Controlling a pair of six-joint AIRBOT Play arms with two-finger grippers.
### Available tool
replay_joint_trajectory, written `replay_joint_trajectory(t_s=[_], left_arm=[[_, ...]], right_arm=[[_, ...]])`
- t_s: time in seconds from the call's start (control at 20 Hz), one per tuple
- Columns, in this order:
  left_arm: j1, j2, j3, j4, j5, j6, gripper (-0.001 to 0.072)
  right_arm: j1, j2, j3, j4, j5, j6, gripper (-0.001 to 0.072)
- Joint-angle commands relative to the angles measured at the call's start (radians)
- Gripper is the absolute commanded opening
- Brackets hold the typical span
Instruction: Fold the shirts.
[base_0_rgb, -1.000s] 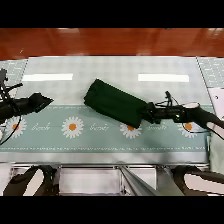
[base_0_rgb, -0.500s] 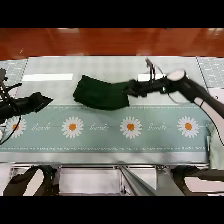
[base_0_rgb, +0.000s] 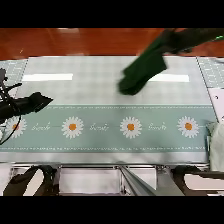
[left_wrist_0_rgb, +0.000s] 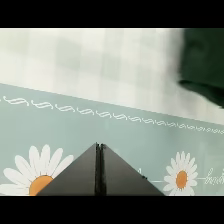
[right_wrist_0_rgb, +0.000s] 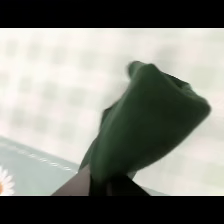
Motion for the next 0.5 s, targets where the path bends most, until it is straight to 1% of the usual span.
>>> replay_joint_trajectory(t_s=[0.0,0.15,0.3,0.45], left_arm=[[0.000,0.001,0.000,0.002,-0.043,0.001,0.0017],[0.001,0.001,0.003,0.016,-0.031,0.001,0.0017],[0.002,0.001,0.003,0.016,0.010,0.001,0.0017],[0.001,0.001,0.003,0.016,0.029,0.005,0.0017]], right_arm=[[-0.216,0.053,0.078,-0.043,0.143,0.033,0.0024],[-0.418,0.102,0.078,-0.018,0.181,0.033,0.0024],[-0.622,0.123,0.077,0.062,0.237,0.040,0.0024],[-0.784,0.130,0.077,0.077,0.305,0.042,0.0024]])
